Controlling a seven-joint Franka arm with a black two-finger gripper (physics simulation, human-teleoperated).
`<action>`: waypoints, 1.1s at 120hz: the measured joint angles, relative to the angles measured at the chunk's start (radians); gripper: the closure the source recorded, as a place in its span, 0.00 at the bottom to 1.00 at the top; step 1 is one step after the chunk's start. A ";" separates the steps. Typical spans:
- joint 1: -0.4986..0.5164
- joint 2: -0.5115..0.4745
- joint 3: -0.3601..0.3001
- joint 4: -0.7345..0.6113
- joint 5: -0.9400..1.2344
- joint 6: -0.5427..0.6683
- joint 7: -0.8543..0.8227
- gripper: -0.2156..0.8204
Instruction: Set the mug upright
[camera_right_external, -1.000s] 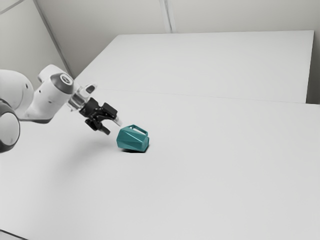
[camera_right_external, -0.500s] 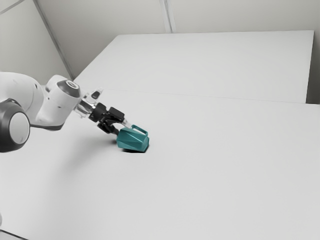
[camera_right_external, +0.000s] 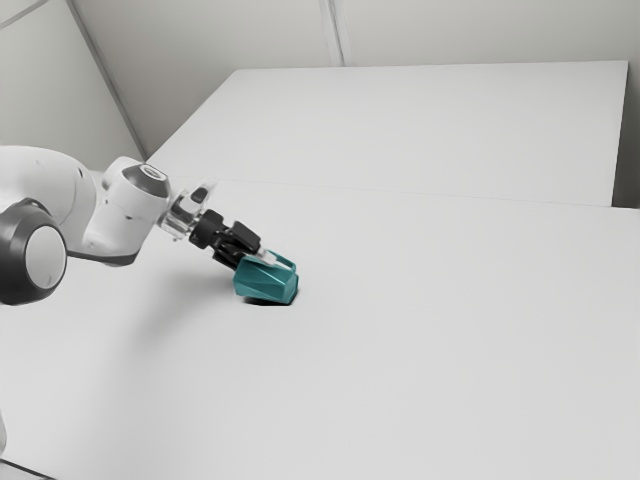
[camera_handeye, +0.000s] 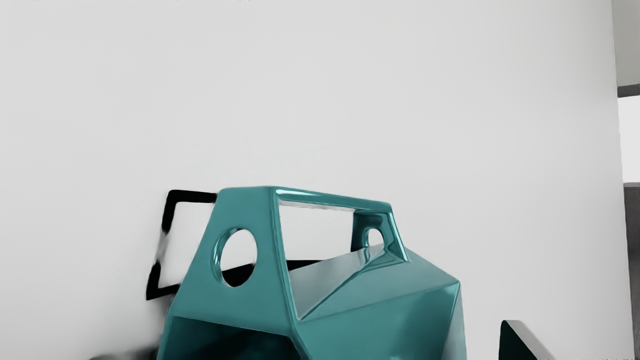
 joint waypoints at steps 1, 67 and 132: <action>0.000 0.000 -0.001 0.000 0.000 0.000 0.001 0.51; -0.008 -0.004 -0.014 0.025 -0.005 -0.006 0.037 0.90; -0.037 -0.074 -0.016 0.025 0.036 -0.003 0.036 0.96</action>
